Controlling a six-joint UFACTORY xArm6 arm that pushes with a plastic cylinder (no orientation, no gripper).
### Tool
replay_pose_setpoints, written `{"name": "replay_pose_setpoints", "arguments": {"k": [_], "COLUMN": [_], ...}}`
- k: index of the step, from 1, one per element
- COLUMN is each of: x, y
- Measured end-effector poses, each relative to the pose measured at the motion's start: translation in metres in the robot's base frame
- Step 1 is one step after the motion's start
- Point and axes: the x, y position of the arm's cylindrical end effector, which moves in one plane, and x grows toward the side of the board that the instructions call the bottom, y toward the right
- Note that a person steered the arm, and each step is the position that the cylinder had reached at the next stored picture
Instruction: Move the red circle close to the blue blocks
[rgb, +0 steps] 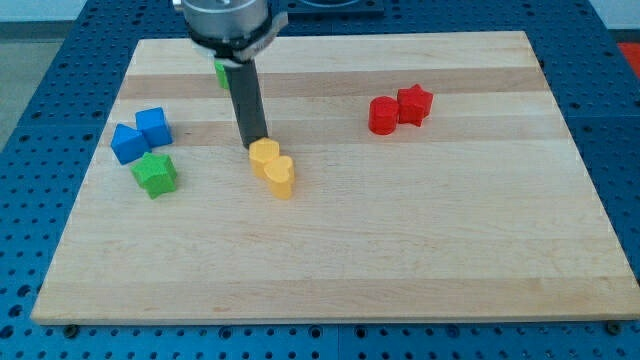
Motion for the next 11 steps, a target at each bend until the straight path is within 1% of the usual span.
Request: {"name": "replay_pose_setpoints", "arguments": {"k": [1, 2, 4, 5, 6, 7, 8, 10, 11], "x": [0.015, 0.011, -0.024, -0.048, -0.068, -0.077, -0.074, -0.049, -0.046], "y": [0.029, 0.080, 0.204, 0.256, 0.264, 0.247, 0.220, 0.175, 0.156]}}
